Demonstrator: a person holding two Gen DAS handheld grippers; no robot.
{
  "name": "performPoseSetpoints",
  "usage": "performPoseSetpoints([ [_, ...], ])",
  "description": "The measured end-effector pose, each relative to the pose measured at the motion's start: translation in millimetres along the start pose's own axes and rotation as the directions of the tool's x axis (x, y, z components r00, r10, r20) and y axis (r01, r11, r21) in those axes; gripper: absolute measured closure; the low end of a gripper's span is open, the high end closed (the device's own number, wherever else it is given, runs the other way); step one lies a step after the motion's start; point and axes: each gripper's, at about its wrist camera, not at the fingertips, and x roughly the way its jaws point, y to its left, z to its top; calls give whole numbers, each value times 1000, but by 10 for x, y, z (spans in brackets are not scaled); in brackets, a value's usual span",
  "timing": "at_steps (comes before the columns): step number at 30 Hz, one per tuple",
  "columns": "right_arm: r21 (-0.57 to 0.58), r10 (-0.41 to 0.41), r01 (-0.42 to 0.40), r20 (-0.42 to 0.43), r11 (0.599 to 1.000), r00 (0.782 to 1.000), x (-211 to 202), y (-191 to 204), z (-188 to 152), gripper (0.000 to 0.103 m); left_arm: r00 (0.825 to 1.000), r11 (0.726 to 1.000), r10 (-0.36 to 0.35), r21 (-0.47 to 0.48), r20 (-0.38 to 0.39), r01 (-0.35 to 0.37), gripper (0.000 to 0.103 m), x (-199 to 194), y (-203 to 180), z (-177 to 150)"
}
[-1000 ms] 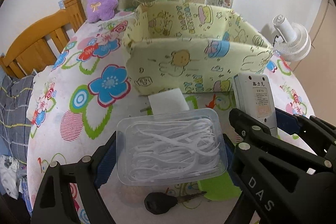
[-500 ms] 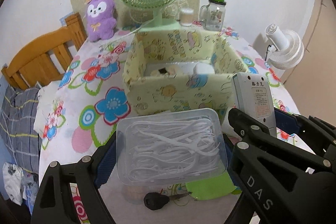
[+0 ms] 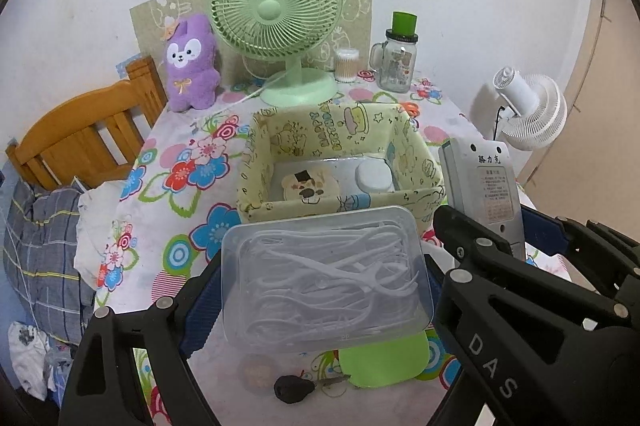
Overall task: Organize rigid objects
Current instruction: 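Lift the power strip and floss box and carry both over the fabric box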
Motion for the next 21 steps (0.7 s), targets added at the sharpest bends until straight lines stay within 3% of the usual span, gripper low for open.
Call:
performPoseSetpoints([
  [21, -12, 26, -25, 75, 1000, 997, -330, -31, 362, 56, 997, 1000, 5, -28, 79, -3, 13, -324, -9, 338],
])
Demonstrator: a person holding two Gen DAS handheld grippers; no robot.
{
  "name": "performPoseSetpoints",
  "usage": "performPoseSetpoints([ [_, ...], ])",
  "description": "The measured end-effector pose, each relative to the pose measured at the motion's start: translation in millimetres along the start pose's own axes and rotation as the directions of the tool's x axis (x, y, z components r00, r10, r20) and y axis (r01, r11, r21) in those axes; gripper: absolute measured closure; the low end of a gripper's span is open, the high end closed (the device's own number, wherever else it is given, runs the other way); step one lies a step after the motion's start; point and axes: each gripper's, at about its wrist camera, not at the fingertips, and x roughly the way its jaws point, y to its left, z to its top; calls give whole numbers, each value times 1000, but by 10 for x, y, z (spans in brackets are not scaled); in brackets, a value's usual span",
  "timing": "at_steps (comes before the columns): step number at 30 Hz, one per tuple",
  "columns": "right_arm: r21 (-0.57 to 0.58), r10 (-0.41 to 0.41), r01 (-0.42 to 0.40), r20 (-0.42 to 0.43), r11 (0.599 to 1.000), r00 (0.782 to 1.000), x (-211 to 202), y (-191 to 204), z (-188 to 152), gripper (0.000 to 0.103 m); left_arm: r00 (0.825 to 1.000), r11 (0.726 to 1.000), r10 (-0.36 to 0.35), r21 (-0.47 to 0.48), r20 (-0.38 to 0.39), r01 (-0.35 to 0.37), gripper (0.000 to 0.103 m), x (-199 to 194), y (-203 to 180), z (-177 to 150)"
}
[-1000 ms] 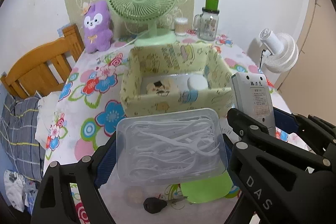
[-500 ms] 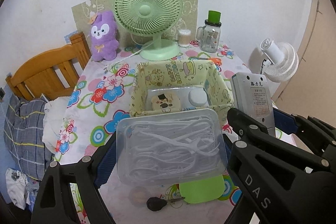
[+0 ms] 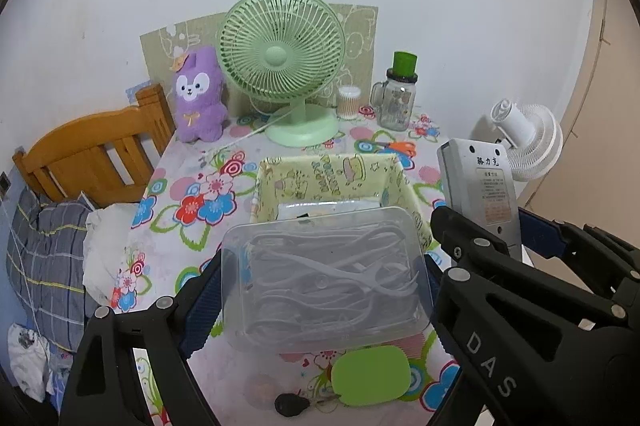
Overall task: Organize rigid objects
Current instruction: 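Lift the power strip and floss box and carry both over the fabric box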
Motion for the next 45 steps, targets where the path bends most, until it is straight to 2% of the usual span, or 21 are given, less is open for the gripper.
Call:
performPoseSetpoints([
  [19, -37, 13, -12, 23, 999, 1000, 51, 45, 339, 56, 1000, 1000, 9, -22, 27, -8, 13, 39, 20, 313],
  [45, -37, 30, -31, -39, 999, 999, 779, 43, 736, 56, 1000, 998, 18, -60, -21, -20, 13, 699, 130, 662],
])
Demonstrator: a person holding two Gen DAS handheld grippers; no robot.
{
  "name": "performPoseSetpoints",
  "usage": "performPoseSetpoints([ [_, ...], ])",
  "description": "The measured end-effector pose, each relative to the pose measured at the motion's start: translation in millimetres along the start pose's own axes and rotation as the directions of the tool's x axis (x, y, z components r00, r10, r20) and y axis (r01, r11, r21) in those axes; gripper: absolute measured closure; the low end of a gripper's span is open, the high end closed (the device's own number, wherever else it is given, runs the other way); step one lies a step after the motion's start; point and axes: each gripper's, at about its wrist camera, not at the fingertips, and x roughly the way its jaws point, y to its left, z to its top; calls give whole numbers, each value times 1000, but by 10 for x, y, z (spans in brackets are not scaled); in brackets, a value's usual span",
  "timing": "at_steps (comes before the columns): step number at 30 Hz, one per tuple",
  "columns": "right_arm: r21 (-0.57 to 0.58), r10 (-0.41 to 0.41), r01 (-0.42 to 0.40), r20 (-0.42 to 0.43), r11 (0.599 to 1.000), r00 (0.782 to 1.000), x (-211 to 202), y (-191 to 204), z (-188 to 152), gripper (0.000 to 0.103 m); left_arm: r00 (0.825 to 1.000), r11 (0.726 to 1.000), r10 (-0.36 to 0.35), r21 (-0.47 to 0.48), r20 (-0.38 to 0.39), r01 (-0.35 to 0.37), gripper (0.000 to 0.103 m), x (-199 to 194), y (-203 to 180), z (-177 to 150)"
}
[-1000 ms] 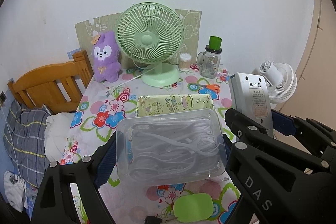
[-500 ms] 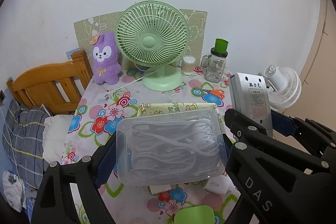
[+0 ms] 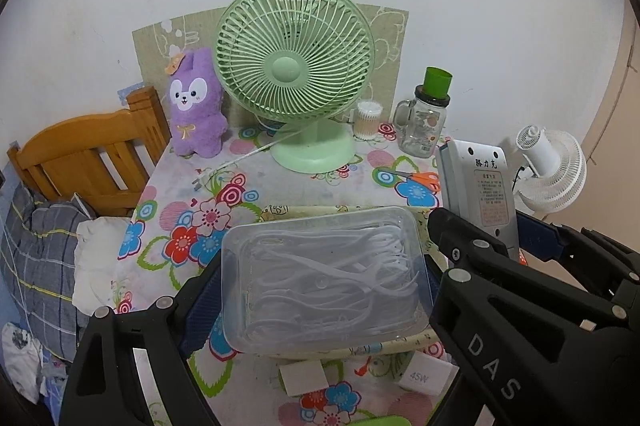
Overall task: Organize rigid objects
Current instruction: 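Lift the power strip and floss box and carry both over the fabric box, then open the right tool releasing the power strip while the left tool releases the floss box into the box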
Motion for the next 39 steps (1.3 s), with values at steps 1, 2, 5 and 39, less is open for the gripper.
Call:
performPoseSetpoints([
  [1, 2, 1, -1, -5, 1000, 1000, 43, 3, 12, 56, 1000, 1000, 1, -1, -4, -1, 13, 38, 7, 12],
  [2, 4, 1, -1, -9, 1000, 1000, 68, 0, 21, 56, 1000, 1000, 2, -1, -6, -2, 13, 62, 14, 18],
  [5, 6, 6, -6, -23, 1000, 1000, 181, 6, 50, 56, 1000, 1000, 7, -3, -16, -7, 13, 164, 39, 32],
  [39, 81, 84, -65, -266, 995, 960, 1373, -75, -195, 56, 992, 998, 59, 39, -110, -55, 13, 967, 139, -251],
])
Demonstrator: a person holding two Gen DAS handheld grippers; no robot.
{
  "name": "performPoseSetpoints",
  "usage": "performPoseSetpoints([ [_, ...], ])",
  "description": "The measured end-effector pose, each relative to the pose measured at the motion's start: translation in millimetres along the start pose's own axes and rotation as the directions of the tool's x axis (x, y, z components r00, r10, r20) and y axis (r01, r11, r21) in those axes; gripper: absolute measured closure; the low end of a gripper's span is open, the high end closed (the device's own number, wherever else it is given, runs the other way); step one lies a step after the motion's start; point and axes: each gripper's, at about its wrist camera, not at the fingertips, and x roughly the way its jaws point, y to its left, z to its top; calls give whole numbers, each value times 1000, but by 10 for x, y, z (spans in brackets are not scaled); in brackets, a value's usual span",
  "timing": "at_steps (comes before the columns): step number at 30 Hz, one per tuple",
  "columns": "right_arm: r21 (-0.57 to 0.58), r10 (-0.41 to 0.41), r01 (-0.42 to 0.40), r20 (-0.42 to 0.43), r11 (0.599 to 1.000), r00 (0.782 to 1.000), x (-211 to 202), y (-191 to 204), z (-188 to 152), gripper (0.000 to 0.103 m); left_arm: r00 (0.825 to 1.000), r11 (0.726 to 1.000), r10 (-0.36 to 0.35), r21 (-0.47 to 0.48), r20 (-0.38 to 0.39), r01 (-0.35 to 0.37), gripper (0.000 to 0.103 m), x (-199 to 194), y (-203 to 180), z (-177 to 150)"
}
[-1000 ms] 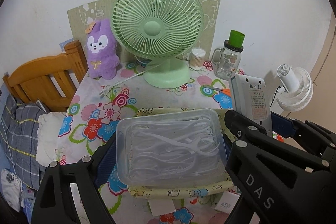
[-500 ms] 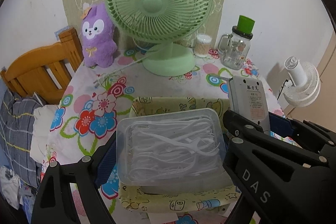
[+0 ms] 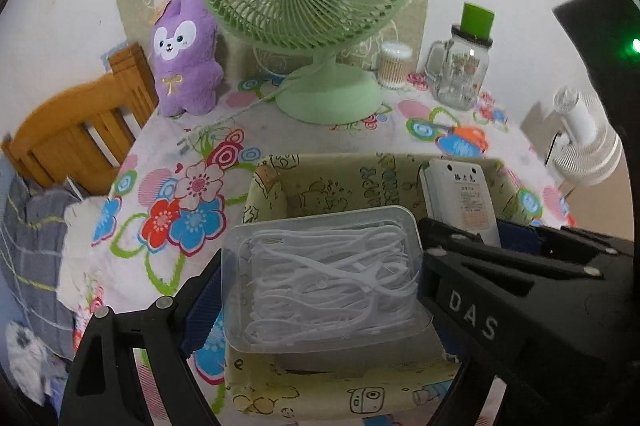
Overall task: Organize rigid objects
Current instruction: 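Open the right tool releasing the power strip while the left tool releases the floss box into the box, then raise both open tools up out of the fabric box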
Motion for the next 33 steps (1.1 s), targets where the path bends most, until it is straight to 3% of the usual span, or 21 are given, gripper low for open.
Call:
performPoseSetpoints([
  [3, 26, 20, -20, -22, 999, 1000, 77, -43, -12, 55, 1000, 999, 17, 31, 7, -17, 13, 16, -34, -12],
  [12, -45, 0, -1, -15, 999, 1000, -14, -25, -19, 51, 1000, 999, 16, 43, 1, -16, 13, 38, -48, -10],
  [17, -101, -50, 54, 42, 993, 998, -188, -28, -72, 31, 1000, 998, 15, 54, -6, -14, 12, 49, -68, -5],
  [33, -59, -53, 56, 55, 997, 997, -356, -95, -139, 25, 999, 999, -24, 49, -26, 25, 4, 35, -98, 4],
])
